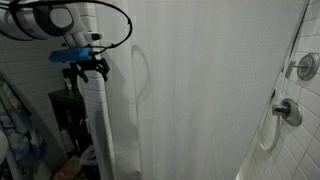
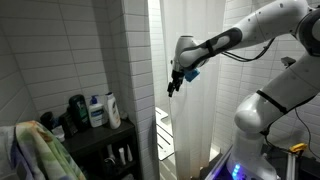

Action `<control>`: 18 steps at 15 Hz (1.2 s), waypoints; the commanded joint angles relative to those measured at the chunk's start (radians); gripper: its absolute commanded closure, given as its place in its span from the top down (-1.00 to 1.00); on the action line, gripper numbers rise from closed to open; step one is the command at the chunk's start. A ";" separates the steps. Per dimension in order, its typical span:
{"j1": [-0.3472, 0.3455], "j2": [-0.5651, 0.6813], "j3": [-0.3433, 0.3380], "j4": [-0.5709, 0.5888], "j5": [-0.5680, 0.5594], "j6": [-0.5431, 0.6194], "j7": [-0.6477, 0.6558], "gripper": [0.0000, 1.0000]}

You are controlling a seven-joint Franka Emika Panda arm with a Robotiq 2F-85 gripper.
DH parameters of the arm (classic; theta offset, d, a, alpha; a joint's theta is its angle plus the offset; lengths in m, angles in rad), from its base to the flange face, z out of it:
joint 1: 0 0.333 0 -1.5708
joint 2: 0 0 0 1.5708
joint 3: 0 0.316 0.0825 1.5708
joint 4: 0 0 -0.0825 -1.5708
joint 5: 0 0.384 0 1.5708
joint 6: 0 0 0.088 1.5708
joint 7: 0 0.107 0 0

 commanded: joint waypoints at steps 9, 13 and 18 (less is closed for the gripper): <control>-0.287 -0.010 0.214 -0.087 -0.210 0.720 0.286 1.00; -0.465 -0.066 0.360 -0.092 -0.206 0.676 0.373 0.36; -0.421 -0.068 0.290 -0.075 -0.195 0.506 0.356 -0.44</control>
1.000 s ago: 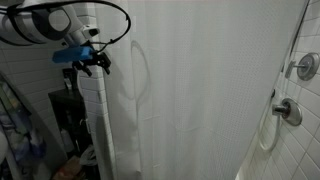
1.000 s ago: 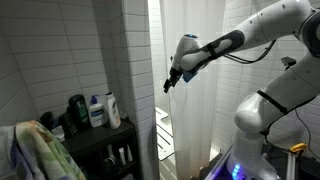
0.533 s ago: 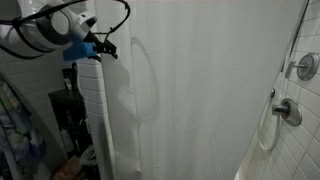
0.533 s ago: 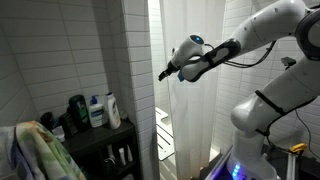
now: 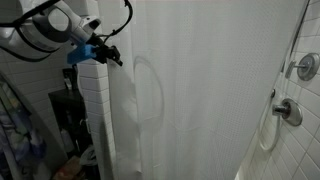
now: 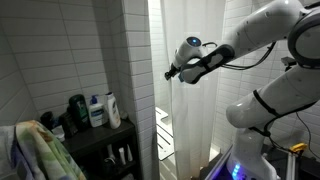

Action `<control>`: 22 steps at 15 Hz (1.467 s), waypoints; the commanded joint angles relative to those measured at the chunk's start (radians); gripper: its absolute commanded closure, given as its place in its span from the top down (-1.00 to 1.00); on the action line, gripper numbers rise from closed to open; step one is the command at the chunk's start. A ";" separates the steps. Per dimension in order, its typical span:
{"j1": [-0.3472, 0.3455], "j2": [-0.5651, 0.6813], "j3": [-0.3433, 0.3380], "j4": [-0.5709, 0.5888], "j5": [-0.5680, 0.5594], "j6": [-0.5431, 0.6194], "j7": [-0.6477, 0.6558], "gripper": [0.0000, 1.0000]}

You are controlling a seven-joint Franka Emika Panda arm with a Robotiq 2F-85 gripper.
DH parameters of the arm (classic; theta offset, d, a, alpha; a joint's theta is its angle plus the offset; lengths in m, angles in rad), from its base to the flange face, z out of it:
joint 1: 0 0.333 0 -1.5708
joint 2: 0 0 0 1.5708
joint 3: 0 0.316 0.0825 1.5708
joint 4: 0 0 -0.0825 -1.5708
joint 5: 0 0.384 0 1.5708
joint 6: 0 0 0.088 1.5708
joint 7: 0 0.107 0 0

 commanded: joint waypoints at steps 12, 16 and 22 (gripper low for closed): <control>0.318 0.035 -0.721 0.200 0.117 -0.442 -0.646 -0.99; 0.329 0.064 -0.863 0.300 0.162 -0.554 -0.801 -0.99; 0.289 0.212 -0.974 0.466 0.221 -0.574 -0.784 -0.99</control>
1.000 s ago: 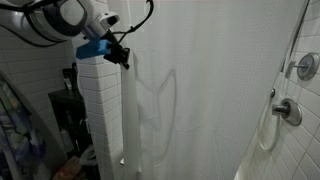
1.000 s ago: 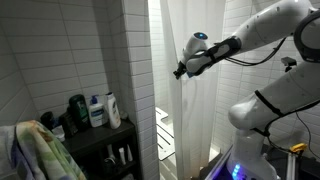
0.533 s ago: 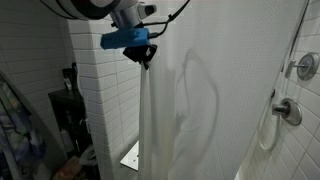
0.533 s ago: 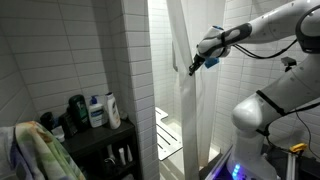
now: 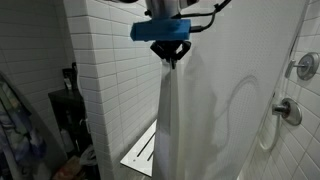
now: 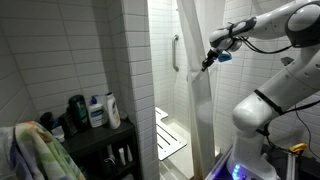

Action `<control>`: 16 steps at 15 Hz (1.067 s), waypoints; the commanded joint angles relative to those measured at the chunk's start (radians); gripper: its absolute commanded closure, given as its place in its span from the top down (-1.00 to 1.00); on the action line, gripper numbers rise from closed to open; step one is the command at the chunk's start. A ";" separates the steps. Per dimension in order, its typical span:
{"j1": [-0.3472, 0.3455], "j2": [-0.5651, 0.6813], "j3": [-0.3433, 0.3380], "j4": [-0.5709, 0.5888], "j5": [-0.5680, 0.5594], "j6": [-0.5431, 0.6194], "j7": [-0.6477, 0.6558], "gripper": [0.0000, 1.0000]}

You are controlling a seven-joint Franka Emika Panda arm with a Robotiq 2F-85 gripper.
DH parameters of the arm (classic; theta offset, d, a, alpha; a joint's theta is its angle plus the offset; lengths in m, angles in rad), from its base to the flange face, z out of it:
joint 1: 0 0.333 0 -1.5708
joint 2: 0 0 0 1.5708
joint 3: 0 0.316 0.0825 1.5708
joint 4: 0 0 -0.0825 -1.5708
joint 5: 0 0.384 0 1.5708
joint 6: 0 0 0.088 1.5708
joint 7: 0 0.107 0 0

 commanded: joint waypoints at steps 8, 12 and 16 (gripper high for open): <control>-0.088 0.360 -0.063 0.349 0.144 -0.063 0.213 -0.99; -0.153 0.426 -0.041 0.411 0.134 -0.098 0.311 -0.99; -0.212 0.419 -0.002 0.384 0.076 -0.093 0.391 -0.99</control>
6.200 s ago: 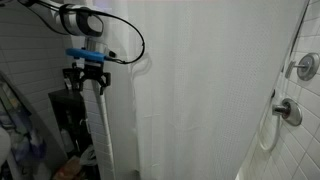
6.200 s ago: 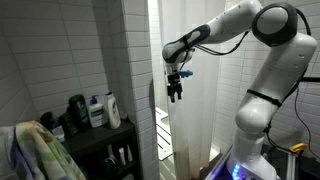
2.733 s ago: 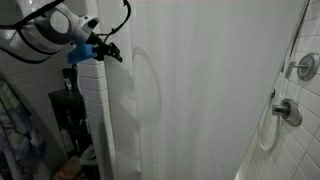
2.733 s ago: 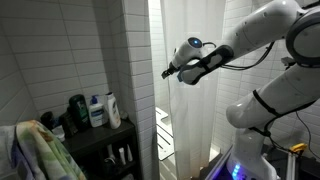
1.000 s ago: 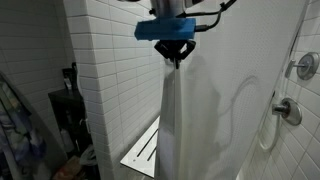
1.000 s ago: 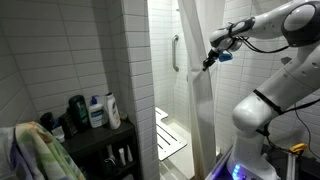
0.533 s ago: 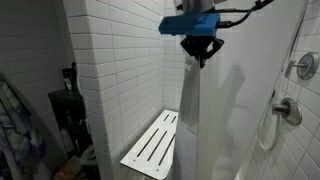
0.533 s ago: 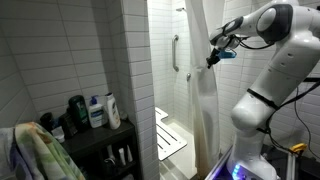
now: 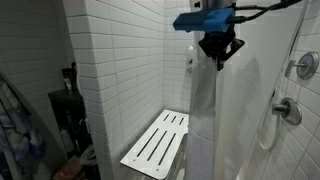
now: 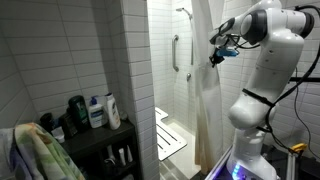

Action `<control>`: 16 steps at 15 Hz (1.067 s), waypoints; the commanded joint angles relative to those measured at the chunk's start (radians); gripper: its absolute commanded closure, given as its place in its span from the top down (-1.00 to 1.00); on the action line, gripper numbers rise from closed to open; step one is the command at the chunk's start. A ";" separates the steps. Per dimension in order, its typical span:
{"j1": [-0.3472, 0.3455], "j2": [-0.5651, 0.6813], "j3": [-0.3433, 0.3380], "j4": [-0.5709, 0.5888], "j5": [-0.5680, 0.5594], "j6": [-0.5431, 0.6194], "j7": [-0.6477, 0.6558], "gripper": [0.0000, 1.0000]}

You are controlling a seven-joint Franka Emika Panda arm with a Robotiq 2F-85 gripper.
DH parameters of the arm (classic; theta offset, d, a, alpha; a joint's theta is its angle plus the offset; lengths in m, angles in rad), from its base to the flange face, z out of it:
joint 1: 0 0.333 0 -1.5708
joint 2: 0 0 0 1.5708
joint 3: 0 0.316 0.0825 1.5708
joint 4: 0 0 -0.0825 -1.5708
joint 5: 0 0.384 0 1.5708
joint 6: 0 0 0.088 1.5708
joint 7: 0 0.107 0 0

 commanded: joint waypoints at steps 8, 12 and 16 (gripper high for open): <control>0.002 -0.258 0.319 -0.356 -0.206 -0.051 0.017 -0.69; 0.082 -0.356 0.462 -0.524 -0.214 -0.031 0.061 -0.87; 0.127 -0.435 0.526 -0.600 -0.193 -0.030 0.118 -1.00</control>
